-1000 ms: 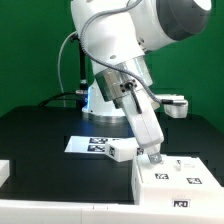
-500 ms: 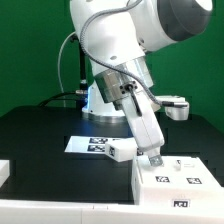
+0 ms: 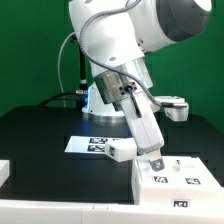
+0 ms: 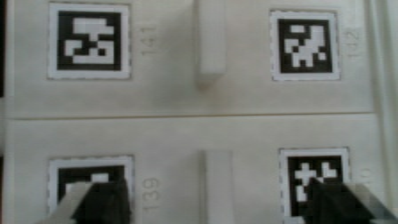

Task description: Assemble cabinet

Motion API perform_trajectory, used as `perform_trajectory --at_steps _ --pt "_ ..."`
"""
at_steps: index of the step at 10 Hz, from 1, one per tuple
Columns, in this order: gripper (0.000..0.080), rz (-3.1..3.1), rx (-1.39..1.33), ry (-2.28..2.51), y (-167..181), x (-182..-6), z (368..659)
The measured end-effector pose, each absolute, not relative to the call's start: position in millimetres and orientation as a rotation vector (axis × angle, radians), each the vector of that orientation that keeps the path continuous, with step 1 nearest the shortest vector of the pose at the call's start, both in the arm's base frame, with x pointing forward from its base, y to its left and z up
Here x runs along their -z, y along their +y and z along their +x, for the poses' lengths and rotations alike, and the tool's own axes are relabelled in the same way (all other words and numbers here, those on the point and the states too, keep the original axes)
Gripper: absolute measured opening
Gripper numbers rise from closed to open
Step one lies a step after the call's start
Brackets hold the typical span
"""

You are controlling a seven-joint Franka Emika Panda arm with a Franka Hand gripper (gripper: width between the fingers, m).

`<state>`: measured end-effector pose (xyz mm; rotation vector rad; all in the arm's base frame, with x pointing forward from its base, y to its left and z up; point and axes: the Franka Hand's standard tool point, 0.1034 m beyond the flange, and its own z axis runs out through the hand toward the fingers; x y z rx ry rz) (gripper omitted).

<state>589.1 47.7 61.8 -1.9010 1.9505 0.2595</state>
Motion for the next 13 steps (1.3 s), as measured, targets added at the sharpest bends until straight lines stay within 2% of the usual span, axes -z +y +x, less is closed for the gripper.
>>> perform_trajectory --at_steps 1,2,3,4,11,12,13 --pt "0.0670 -1.901 -0.260 1.951 48 -61.7 589" --pt "0.0670 -1.901 -0.260 1.951 48 -61.6 589" --pt "0.0759 -1.901 -0.260 1.951 48 -61.5 589" --pt "0.0791 -1.901 -0.260 1.951 48 -61.4 589" --pt "0.0796 -1.901 -0.261 1.951 48 -61.0 589" --pt "0.0796 -1.899 -0.267 1.949 48 -63.1 590" --pt "0.0796 -1.892 -0.295 1.928 51 -75.3 594"
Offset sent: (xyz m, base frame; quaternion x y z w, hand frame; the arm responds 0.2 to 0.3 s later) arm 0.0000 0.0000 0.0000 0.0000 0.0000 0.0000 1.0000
